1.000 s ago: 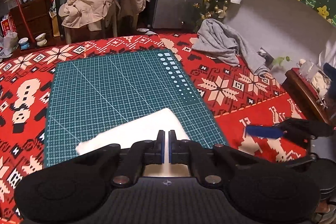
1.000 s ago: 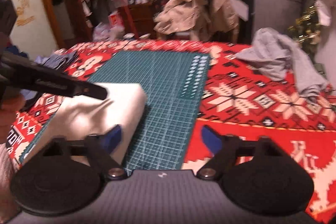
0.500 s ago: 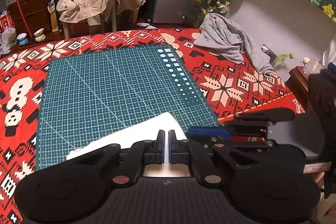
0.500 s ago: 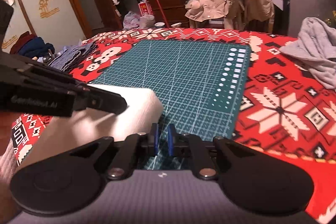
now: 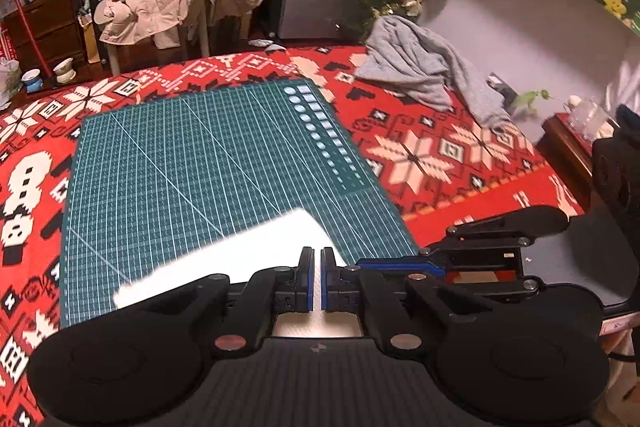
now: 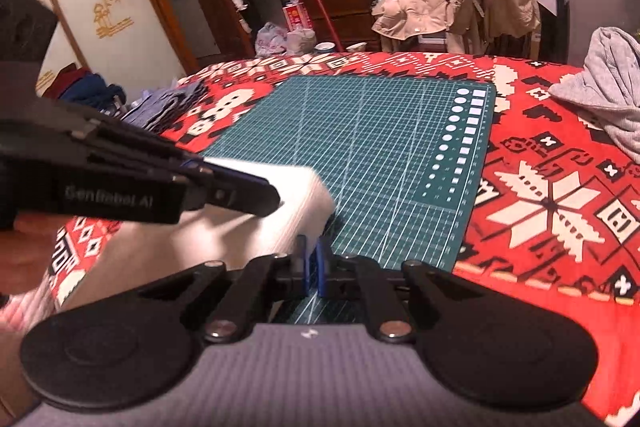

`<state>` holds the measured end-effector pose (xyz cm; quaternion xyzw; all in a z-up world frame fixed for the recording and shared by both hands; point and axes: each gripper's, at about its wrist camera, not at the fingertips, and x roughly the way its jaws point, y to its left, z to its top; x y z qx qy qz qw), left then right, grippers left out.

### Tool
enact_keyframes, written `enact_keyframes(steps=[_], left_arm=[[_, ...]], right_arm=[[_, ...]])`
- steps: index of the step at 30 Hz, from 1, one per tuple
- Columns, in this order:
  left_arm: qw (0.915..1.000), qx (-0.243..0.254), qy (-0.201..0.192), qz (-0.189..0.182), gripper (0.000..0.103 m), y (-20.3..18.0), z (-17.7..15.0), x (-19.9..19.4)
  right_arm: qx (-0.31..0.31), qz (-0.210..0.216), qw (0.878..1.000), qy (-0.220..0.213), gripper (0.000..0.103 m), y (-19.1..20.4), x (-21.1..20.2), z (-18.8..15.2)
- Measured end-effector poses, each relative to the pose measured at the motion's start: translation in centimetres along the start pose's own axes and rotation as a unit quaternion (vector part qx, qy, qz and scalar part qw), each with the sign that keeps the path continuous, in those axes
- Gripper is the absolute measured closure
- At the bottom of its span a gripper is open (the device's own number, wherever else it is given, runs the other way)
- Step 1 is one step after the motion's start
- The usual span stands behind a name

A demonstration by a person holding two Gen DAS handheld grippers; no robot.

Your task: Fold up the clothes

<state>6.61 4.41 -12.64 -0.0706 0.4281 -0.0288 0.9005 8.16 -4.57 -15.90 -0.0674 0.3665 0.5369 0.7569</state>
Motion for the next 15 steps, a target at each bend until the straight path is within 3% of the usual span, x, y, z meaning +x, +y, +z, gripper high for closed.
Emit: enact_keyframes(steps=[5,15], left_arm=[[0.9998,0.020,0.009,-0.005,0.100,-1.5,-1.5,-0.9],[0.9995,0.005,0.029,-0.014,0.101,-2.4,-3.7,-2.4]], right_arm=[[-0.015,0.006,1.000,0.010,0.097,1.1,-1.1,-1.4],[-0.027,0.019,0.999,0.020,0.097,2.7,-2.8,-2.9]])
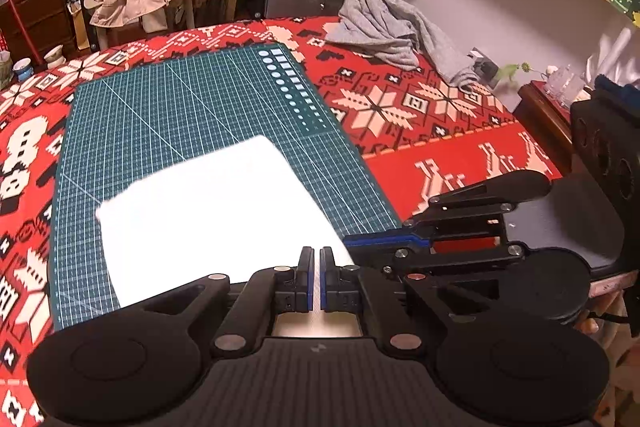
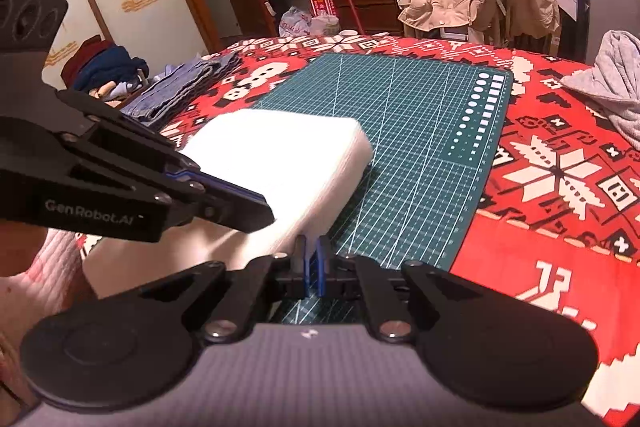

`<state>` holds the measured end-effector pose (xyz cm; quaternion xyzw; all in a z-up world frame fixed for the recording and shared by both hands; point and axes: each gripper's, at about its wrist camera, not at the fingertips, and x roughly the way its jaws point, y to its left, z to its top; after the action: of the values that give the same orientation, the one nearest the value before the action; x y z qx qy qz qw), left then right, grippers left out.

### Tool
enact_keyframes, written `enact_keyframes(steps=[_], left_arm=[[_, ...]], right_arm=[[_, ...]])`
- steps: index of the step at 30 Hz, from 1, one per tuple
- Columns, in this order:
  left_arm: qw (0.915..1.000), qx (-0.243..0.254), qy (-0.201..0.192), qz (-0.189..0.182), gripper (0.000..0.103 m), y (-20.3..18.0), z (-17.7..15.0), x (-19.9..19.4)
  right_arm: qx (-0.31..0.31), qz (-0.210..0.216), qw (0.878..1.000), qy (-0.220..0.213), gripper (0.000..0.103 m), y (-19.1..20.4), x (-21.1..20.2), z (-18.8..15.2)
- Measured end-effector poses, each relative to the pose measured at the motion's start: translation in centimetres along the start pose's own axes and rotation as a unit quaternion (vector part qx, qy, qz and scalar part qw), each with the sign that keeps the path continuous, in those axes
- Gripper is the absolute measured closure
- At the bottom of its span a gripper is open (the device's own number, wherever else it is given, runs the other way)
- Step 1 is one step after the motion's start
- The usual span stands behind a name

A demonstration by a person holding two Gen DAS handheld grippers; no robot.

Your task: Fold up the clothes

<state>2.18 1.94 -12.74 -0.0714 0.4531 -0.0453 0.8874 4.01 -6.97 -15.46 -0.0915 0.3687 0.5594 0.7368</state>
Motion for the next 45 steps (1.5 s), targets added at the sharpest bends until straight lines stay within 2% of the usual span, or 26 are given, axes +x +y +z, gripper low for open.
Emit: enact_keyframes(steps=[11,16,19,23,29,39,45], left_arm=[[0.9992,0.032,0.022,-0.008,0.101,-1.7,-1.8,-0.7],[0.9989,0.030,0.034,-0.014,0.101,-1.7,-2.3,-1.0],[0.9989,0.039,0.026,-0.007,0.100,-1.9,-2.0,-1.2],[0.9997,0.024,0.008,-0.006,0.100,-1.3,-0.6,-0.7],[0.9995,0.032,0.006,-0.005,0.100,-1.4,0.1,0.2],[0.9982,0.040,0.041,-0.018,0.100,-2.2,-2.6,-1.3],[0.9978,0.039,0.044,-0.029,0.100,-2.5,-2.4,-1.4]], right_arm=[[0.006,0.007,1.000,0.008,0.096,0.9,-1.4,-1.6],[0.009,0.010,1.000,0.011,0.096,1.1,-2.3,-2.3],[0.007,0.007,1.000,0.006,0.096,1.3,-2.9,-2.5],[0.009,0.002,1.000,-0.010,0.095,1.0,-2.7,-1.5],[0.010,-0.006,1.000,-0.006,0.095,0.8,-2.4,-1.3],[0.009,0.006,1.000,0.007,0.095,2.1,-4.2,-3.4],[0.007,0.007,1.000,0.009,0.095,2.0,-3.9,-2.9]])
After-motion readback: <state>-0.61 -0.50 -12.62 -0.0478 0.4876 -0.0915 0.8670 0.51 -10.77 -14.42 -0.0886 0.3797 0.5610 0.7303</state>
